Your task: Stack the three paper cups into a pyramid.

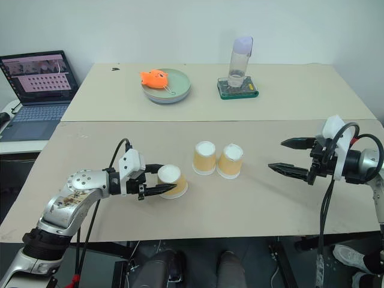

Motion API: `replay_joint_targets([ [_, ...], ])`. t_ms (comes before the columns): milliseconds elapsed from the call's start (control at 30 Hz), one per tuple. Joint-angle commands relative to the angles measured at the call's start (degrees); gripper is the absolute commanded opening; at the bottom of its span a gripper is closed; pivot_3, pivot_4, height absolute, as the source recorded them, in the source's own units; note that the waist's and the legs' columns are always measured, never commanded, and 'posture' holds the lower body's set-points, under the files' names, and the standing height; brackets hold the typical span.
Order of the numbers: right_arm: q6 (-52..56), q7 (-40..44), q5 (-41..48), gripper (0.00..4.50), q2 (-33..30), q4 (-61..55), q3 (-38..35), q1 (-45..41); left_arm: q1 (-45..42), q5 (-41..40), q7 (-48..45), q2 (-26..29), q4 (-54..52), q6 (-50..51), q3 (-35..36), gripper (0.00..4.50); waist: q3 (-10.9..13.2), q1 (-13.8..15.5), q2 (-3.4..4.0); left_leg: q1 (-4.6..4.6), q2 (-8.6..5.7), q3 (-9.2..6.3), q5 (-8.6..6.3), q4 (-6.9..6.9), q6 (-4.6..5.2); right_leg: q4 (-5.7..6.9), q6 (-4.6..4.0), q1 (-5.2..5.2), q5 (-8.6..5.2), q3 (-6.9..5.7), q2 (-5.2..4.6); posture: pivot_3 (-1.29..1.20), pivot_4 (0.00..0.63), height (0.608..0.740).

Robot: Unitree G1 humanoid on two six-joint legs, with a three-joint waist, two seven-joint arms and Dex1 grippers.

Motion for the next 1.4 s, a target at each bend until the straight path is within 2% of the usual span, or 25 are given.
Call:
replay_joint_targets([
  [33,-0.43,-0.8,0.88,4.5,-0.03,-1.26,-2.55,-0.55,-1.92,-0.4,-0.27,0.24,-1.47,0.55,0.32,2.62,0.0,0.01,0.0,0.0,0.0,0.0,0.0,0.0,0.0,0.0,0.0,0.0,0.0,0.0,0.0,0.0,0.15,0.74],
  [233,-0.46,-1.34,0.93,4.5,0.1,-1.48,-2.58,-0.23,-7.19,-5.17,-3.64,2.67,-3.23,5.74,2.81,2.62,0.01,0.0,-0.01,0.0,0.0,0.0,0.0,0.0,0.0,0.0,0.01,0.0,0.0,-0.01,0.0,0.0,0.15,0.74],
  [367,-0.32,-1.82,1.06,4.5,0.22,-1.79,-2.98,0.19,-22.04,-21.6,-10.5,8.41,-0.38,22.37,9.76,2.62,0.04,0.02,-0.06,-0.09,0.03,0.0,0.02,0.1,0.0,0.04,0.02,-0.04,0.0,-0.04,0.15,0.0,0.15,0.74],
  [433,-0.37,-1.92,1.1,4.5,0.27,-2.09,-3.27,0.55,-28.04,-23.85,-11.48,8.97,3.43,24.44,11.28,2.62,0.04,0.03,-0.06,-0.12,0.02,-0.02,0.02,0.17,0.03,0.03,0.08,-0.03,0.0,-0.02,0.19,0.0,0.15,0.74],
  [567,-0.46,-2.59,0.99,4.5,0.66,-1.94,-3.34,0.14,-36.98,-20.99,-11.11,5.79,13.1,22.31,10.23,2.62,-0.02,-0.15,0.05,0.12,-0.09,0.0,-0.08,0.18,0.2,0.02,0.41,0.27,-0.16,0.08,0.19,0.0,0.15,0.74],
  [667,-0.47,-3.25,0.98,4.5,1.13,-2.48,-3.61,0.58,-40.07,-11.76,-10.08,-0.77,22.38,12.16,3.73,2.62,-0.02,0.1,0.04,0.15,-0.08,0.02,-0.05,0.21,0.16,0.04,0.37,0.34,-0.13,0.05,0.26,0.0,0.15,0.74],
  [800,-0.02,-3.98,1.25,4.5,1.61,-3.7,-4.4,1.57,-40.12,-3.55,-11.31,-7.48,30.81,2.23,-2.64,2.62,-0.01,0.5,0.02,0.16,-0.08,0.02,-0.12,0.37,0.27,-0.02,0.31,0.48,-0.06,0.03,0.24,0.0,0.15,0.74],
  [900,0.41,-4.54,1.44,4.5,1.58,-4.49,-5.28,2.61,-41.95,-1.85,-13.5,-12.23,36.65,-1.42,-4.15,2.62,0.0,0.52,0.0,-0.05,-0.09,0.02,-0.16,0.39,0.32,-0.03,0.29,0.24,-0.05,0.08,0.17,0.0,0.15,0.74],
  [1067,1.02,-5.31,2.06,4.5,1.5,-5.99,-6.56,4.2,-45.16,0.74,-15.62,-16.98,44.32,-5.56,-4.1,2.62,0.0,0.59,0.0,-0.28,-0.07,0.03,-0.15,0.44,0.32,0.04,0.28,-0.01,-0.02,0.1,0.17,0.0,0.15,0.74],
  [1167,1.6,-5.96,2.49,4.5,1.49,-7.18,-7.4,5.45,-47.21,0.8,-16.99,-18.46,46.37,-6.23,-3.12,2.62,0.0,0.63,0.0,-0.29,-0.05,0.03,-0.21,0.58,0.42,0.04,0.3,0.04,-0.01,0.09,0.17,0.0,0.15,0.74],
  [1400,1.78,-6.93,3.0,4.5,1.32,-7.83,-8.08,6.68,-48.13,1.55,-19.53,-17.97,45.83,-6.23,-2.48,2.62,0.0,0.43,0.0,-0.35,-0.04,0.03,-0.34,0.83,0.58,0.03,0.41,0.07,0.05,0.14,0.14,0.0,0.15,0.74],
])
